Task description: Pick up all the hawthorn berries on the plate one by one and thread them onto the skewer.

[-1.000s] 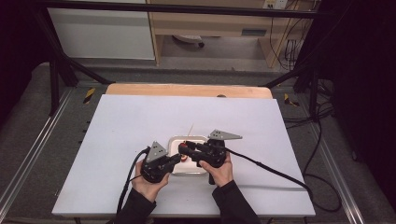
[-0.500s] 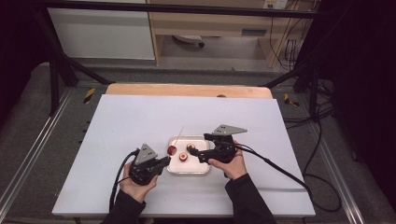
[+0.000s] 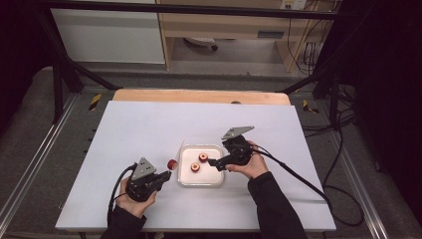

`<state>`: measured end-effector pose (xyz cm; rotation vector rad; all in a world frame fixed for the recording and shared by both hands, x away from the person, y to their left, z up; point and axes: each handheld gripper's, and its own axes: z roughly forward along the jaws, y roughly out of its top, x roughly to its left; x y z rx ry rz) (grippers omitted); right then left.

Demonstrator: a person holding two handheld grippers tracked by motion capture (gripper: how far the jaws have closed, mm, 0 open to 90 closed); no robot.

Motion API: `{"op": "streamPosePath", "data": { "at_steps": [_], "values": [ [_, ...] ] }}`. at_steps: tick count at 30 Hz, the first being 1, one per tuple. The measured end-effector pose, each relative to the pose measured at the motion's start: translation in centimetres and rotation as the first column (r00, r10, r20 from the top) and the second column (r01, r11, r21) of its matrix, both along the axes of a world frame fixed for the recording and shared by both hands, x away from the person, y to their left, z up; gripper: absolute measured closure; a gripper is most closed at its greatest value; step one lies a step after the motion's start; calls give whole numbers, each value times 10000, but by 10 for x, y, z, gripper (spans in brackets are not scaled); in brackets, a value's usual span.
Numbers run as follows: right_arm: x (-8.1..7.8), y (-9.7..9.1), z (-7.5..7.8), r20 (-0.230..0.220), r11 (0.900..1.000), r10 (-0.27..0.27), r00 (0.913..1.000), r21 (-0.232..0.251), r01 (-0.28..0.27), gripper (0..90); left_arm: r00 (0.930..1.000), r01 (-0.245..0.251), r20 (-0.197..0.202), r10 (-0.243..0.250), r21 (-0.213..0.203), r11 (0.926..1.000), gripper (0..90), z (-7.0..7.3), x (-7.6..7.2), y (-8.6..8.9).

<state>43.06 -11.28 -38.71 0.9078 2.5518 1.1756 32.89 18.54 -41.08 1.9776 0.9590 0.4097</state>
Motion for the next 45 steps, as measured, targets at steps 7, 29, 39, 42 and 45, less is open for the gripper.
{"op": "streamPosePath", "data": {
  "at_steps": [7,29,39,42,45],
  "values": [
    [9,18,-2,-130,9911,958,9953,-918,-966,106,10000,76,63,-75,-70,9999,886,1,0,1],
    [47,54,-28,-963,9394,1941,9762,-2685,-2132,442,9997,189,144,-188,-91,9998,886,2,1,2],
    [52,57,-35,-1333,9222,2247,9653,-2908,-2549,528,9996,243,130,-242,-71,9997,886,2,2,1],
    [52,60,-36,-1428,9201,2321,9622,-2885,-2648,551,9996,232,131,-231,-91,9997,886,2,2,1],
    [52,61,-38,-1541,9182,2328,9603,-2905,-2692,581,9996,237,121,-236,-92,9997,886,2,1,1]
  ]
}}
